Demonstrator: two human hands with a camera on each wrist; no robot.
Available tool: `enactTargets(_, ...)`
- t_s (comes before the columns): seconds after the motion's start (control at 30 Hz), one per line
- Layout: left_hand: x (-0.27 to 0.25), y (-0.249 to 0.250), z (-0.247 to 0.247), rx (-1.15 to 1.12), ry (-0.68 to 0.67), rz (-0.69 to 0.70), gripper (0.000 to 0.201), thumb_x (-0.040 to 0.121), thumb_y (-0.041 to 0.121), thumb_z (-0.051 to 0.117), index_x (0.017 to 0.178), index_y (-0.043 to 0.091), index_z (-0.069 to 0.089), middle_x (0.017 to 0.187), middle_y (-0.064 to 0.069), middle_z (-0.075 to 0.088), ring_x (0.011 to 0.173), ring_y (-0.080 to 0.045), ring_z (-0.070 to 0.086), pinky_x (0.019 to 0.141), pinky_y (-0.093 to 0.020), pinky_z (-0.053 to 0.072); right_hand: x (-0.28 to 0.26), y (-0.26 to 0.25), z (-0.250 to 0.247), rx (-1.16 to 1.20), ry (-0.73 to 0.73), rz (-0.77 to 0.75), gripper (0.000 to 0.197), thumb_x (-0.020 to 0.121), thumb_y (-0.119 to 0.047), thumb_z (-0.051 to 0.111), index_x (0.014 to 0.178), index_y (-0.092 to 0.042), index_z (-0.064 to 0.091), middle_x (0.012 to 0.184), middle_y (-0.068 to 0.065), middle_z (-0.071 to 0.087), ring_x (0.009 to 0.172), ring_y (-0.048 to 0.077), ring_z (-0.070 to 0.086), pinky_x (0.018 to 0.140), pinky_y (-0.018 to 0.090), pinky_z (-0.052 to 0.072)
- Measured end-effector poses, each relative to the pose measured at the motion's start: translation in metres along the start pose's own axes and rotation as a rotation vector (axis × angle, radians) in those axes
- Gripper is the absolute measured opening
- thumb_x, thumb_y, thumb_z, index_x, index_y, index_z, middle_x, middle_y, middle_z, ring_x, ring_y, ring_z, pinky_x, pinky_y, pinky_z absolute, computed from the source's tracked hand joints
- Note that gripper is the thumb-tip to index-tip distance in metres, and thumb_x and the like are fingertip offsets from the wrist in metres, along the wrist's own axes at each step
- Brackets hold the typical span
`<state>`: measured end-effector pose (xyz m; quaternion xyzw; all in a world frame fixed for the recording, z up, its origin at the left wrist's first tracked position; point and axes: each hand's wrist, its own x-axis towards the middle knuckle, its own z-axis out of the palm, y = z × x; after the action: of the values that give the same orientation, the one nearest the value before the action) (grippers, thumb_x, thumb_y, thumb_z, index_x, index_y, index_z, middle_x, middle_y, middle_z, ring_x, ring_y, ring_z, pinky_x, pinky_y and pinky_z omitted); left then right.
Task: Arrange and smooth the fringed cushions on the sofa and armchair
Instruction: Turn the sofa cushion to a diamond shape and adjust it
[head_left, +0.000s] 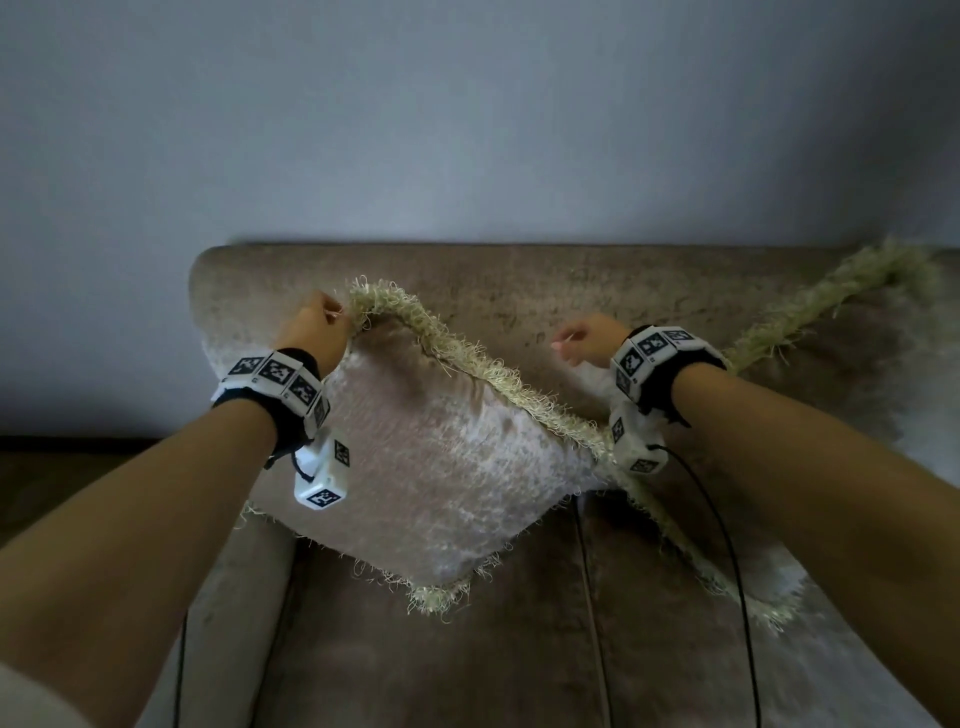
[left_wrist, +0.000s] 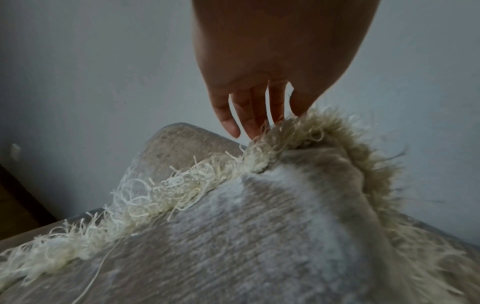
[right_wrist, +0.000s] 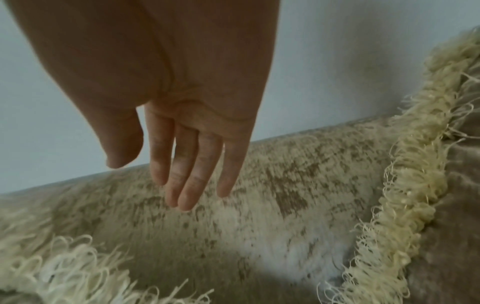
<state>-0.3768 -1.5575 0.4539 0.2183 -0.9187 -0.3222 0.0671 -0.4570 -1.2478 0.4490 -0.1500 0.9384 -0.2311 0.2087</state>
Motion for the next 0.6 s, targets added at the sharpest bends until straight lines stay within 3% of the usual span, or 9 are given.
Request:
enactTargets(0.13,-0.017,0.011,-0.007,-0.039,0.005,0.022,0.036,0.096,0.028,0.047,0.122,0.004,0.048,0.120,-0.016,0.058,0.106,-0.030,0.056,0.085,-0.036,0.044,-0.022,-0.006,-0.014,0.022,0.059,-0.035,0.028,0.095,-0.020,0.049,0.115,-0.004,0.059,0.107,0.012,0.066,0.087,0.017,0.059,0.079,0.026,0.048)
enactTargets(0.27,-0.044,0.023,-0.020,-0.069,0.014,0.030,0.037,0.095,0.028,0.049,0.124,0.005,0.047,0.119,-0.013,0.056,0.100,-0.027,0.055,0.084,-0.035,0.044,-0.047,-0.010,-0.024,0.011,0.111,-0.071,0.027,0.095,-0.024,0.050,0.111,-0.006,0.061,0.102,0.009,0.067,0.085,0.016,0.060,0.056,0.018,0.040)
enactTargets(0.3,-0.051,0.025,-0.025,-0.078,0.025,0.034,0.036,0.094,0.027,0.049,0.123,0.005,0.047,0.117,-0.013,0.057,0.100,-0.028,0.055,0.085,-0.036,0.044,-0.054,-0.013,-0.027,0.014,0.120,-0.087,0.027,0.095,-0.024,0.050,0.110,-0.006,0.062,0.102,0.009,0.067,0.086,0.017,0.061,0.058,0.020,0.043)
enactTargets(0.37,-0.062,0.029,-0.035,-0.088,0.037,0.024,0.035,0.094,0.027,0.050,0.121,0.005,0.048,0.113,-0.010,0.057,0.103,-0.029,0.056,0.086,-0.036,0.044,-0.063,-0.021,-0.032,0.035,0.155,-0.112,0.027,0.094,-0.024,0.050,0.108,-0.005,0.063,0.101,0.010,0.068,0.088,0.020,0.063,0.073,0.029,0.052)
enactTargets(0.43,-0.077,0.033,-0.050,-0.100,0.061,0.010,0.034,0.093,0.025,0.052,0.120,0.005,0.049,0.115,-0.013,0.058,0.103,-0.030,0.056,0.086,-0.037,0.045,-0.075,-0.034,-0.038,0.066,0.198,-0.150,0.026,0.094,-0.023,0.052,0.106,-0.004,0.064,0.099,0.011,0.069,0.085,0.020,0.064,0.083,0.033,0.051)
enactTargets(0.53,-0.100,0.041,-0.072,-0.086,0.127,-0.004,0.032,0.093,0.022,0.051,0.121,0.005,0.049,0.117,-0.014,0.057,0.098,-0.028,0.054,0.081,-0.033,0.043,-0.090,-0.057,-0.044,0.085,0.236,-0.218,0.024,0.093,-0.022,0.052,0.103,-0.005,0.065,0.094,0.009,0.070,0.079,0.018,0.063,0.082,0.033,0.052)
enactTargets(0.6,-0.116,0.044,-0.084,-0.061,0.161,-0.010,0.032,0.094,0.023,0.049,0.121,0.006,0.049,0.117,-0.012,0.057,0.096,-0.025,0.053,0.078,-0.030,0.041,-0.099,-0.071,-0.044,0.107,0.237,-0.270,0.023,0.094,-0.020,0.052,0.102,-0.005,0.066,0.091,0.009,0.069,0.075,0.017,0.062,0.072,0.025,0.050)
